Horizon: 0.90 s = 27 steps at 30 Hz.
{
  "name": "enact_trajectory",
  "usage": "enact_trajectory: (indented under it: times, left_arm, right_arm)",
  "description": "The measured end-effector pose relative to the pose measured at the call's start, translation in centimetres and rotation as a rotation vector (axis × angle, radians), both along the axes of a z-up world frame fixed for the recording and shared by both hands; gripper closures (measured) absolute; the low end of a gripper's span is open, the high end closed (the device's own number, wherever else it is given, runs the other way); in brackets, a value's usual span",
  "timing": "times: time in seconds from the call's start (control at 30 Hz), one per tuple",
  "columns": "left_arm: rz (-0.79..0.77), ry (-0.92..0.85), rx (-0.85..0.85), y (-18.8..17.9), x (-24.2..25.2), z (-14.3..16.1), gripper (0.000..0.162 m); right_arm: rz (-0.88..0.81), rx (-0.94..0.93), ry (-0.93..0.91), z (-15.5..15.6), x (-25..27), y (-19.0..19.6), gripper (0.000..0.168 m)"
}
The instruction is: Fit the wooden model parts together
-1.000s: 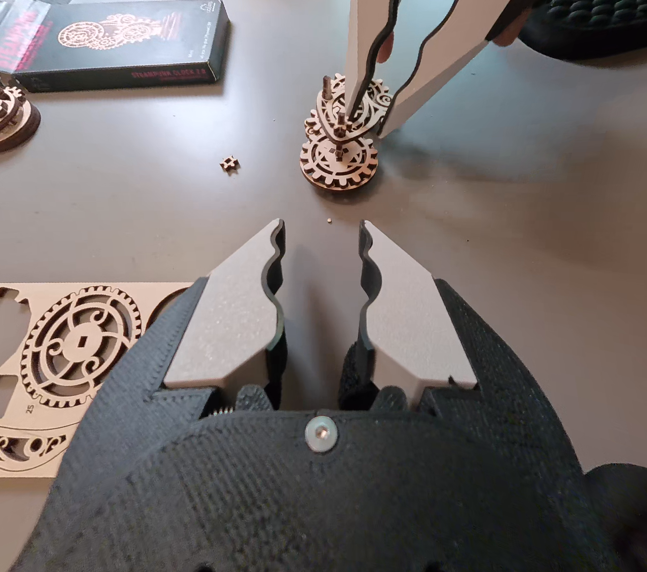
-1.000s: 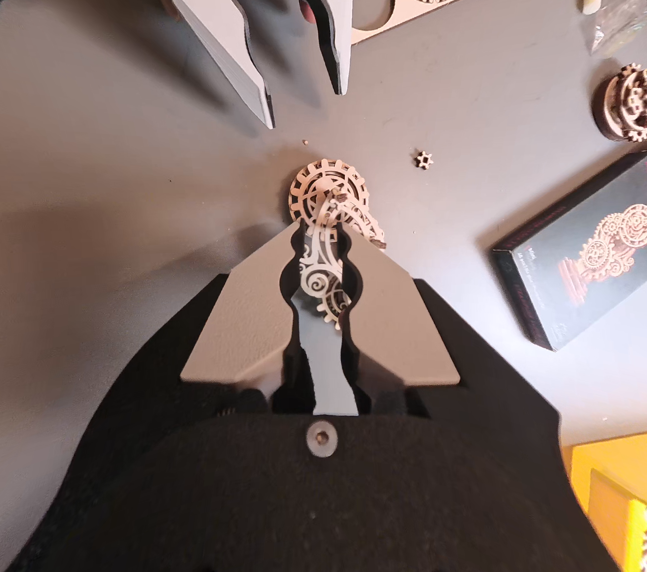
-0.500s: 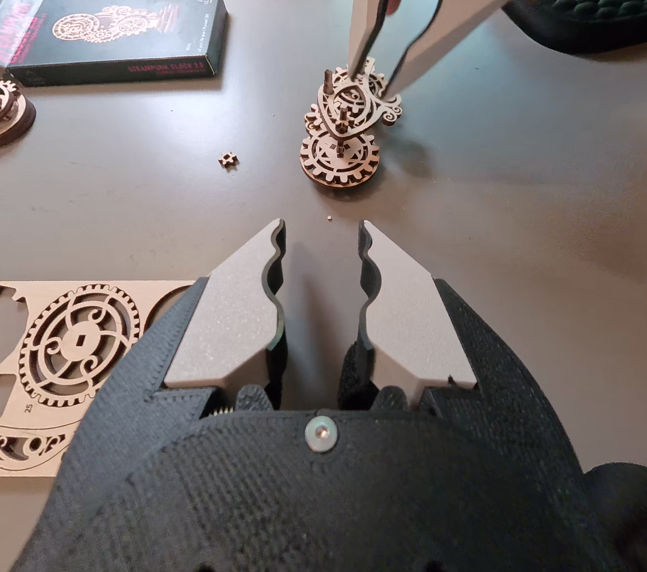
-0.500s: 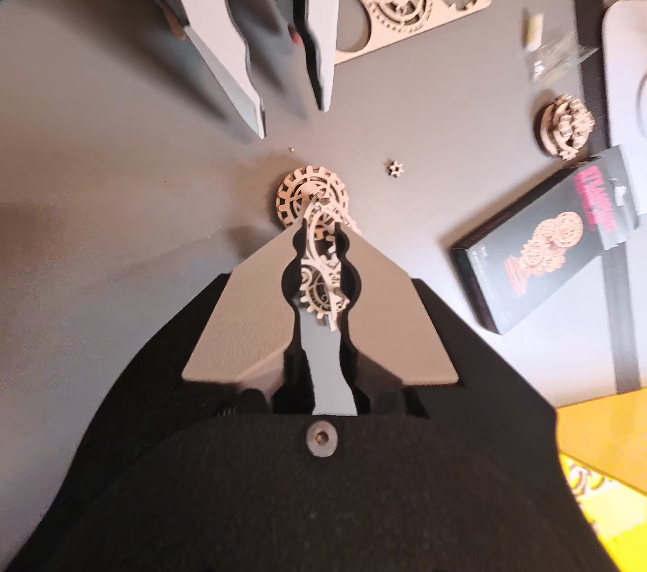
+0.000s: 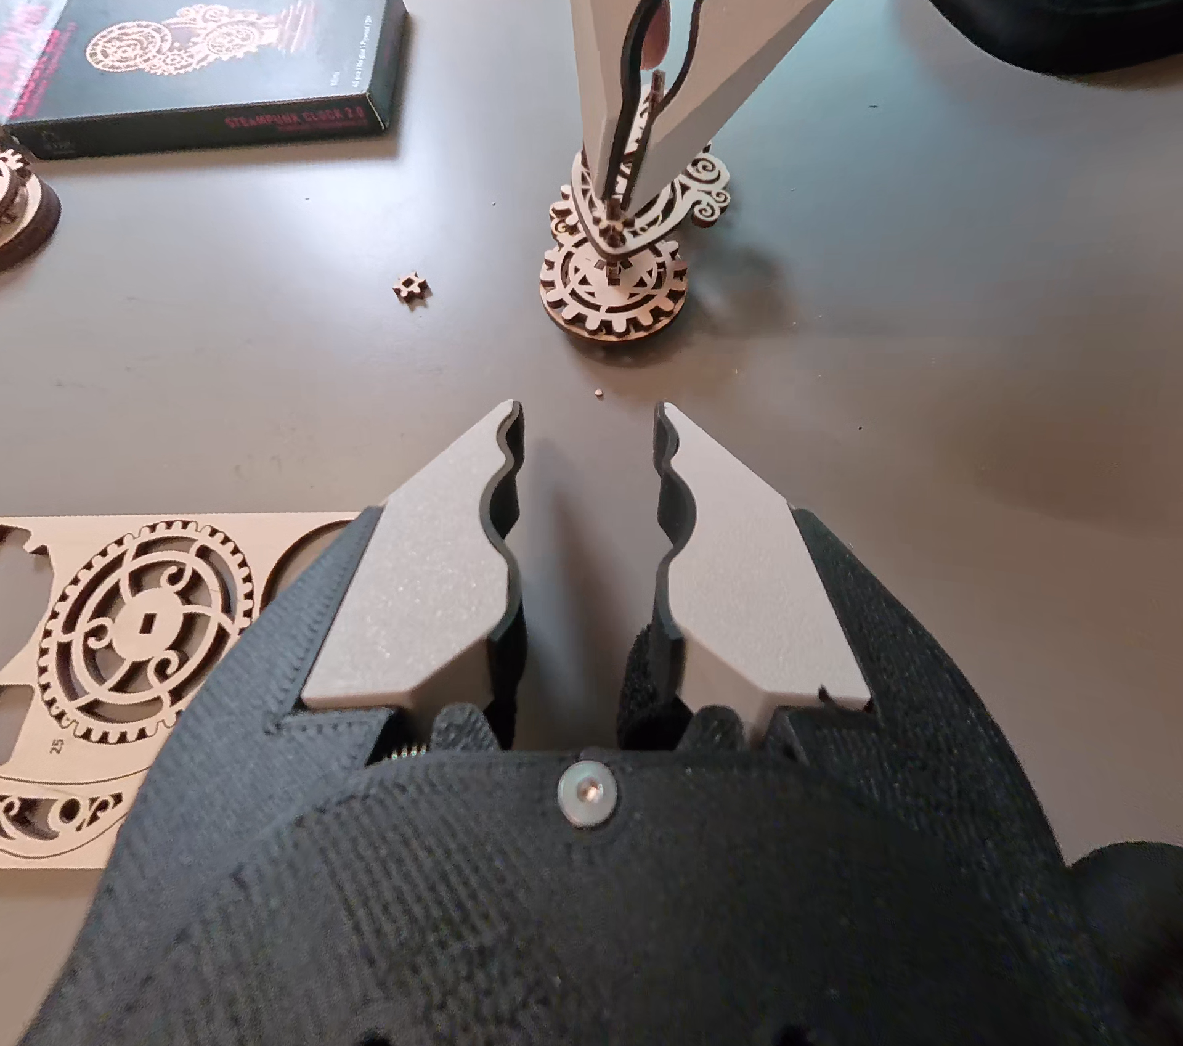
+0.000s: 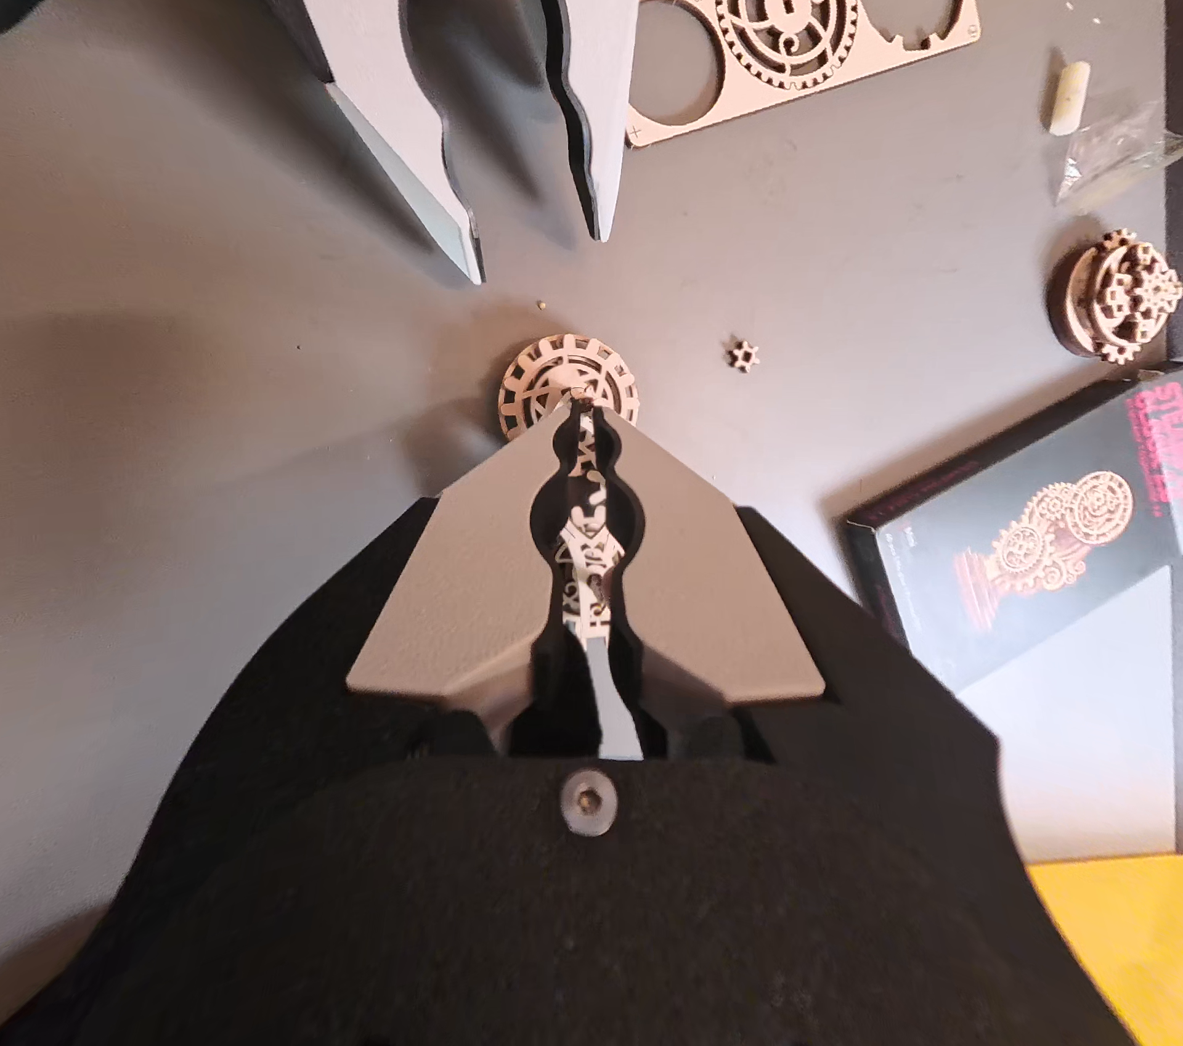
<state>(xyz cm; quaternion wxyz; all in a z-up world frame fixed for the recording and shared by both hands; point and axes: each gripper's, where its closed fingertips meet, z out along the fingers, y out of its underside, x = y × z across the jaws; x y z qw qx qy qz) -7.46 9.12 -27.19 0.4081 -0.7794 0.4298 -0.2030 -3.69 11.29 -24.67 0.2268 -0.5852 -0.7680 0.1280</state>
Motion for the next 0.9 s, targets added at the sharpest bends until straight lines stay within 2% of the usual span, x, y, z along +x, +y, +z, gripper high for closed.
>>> enact_trajectory:
  times: [0.1, 0.33, 0.47, 0.67, 0.9]
  left_arm:
    - [0.000, -0.004, -0.001, 0.0, 0.0, 0.0, 0.123]
    - [0.001, -0.018, -0.005, 0.0, 0.0, 0.2, 0.123]
    - [0.002, -0.025, -0.009, 0.0, 0.0, 0.2, 0.123]
    - [0.004, -0.032, -0.015, 0.0, -0.1, 0.3, 0.123]
    - [0.004, -0.035, -0.017, 0.0, -0.1, 0.3, 0.123]
  right_arm:
    - [-0.004, -0.082, 0.011, 0.0, 0.0, -0.1, 0.167]
    - [-0.138, -0.611, 0.189, 3.1, -0.7, -0.4, 0.168]
    - [-0.148, -0.792, 0.259, 4.4, -0.9, -0.7, 0.168]
    - [-0.150, -0.904, 0.325, 5.6, -1.3, -0.9, 0.168]
    - [-0.143, -0.910, 0.331, 5.7, -1.5, -1.0, 0.168]
